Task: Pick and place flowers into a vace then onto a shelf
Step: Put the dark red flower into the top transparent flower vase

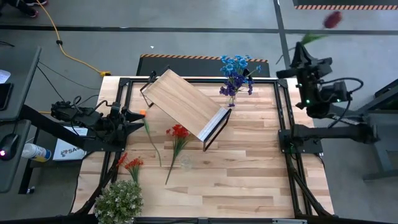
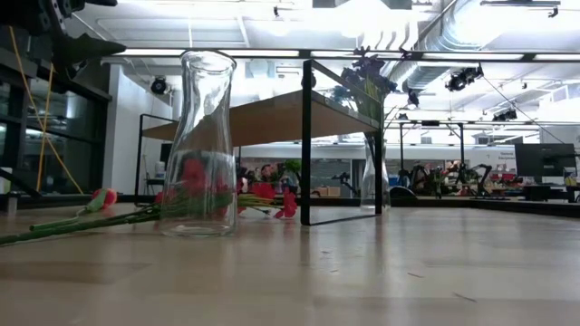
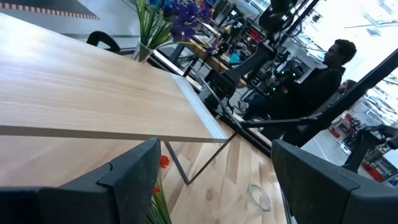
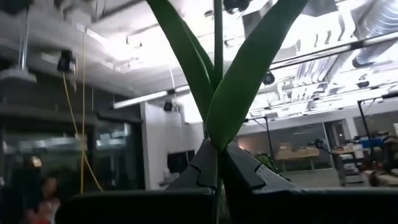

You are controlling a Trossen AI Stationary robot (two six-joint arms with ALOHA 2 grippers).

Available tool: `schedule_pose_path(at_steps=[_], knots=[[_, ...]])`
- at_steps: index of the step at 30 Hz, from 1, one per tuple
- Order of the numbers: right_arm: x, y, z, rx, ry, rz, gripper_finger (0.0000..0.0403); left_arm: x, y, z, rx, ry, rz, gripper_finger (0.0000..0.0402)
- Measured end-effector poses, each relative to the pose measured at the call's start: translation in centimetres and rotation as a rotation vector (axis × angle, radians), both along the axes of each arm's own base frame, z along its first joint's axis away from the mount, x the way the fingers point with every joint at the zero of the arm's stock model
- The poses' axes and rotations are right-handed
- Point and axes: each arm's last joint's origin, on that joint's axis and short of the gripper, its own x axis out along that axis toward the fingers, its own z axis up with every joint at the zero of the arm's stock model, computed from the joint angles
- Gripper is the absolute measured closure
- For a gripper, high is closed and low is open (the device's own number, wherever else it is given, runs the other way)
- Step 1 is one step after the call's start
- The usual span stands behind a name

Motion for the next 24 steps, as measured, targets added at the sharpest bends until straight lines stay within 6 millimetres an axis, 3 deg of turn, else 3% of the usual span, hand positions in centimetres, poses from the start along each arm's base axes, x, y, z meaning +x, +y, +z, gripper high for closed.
schedule_pose_path(at_steps=[5, 12, 24], knots=[[-2.1, 0.2, -3.7, 0.001, -0.099, 0.074, 0.0403, 0.0, 0.0, 0.0, 0.0, -0.001, 0.007, 0.0064], [-2.6, 0.4, -8.1, 0.007, -0.18, 0.192, 0.0403, 0.0, 0.2, 0.0, 0.005, -0.004, 0.055, 0.0064], [-2.2, 0.3, -11.1, -0.012, -0.215, 0.212, 0.0403, 0.0, 0.2, 0.1, 0.004, -0.007, 0.059, 0.0064]])
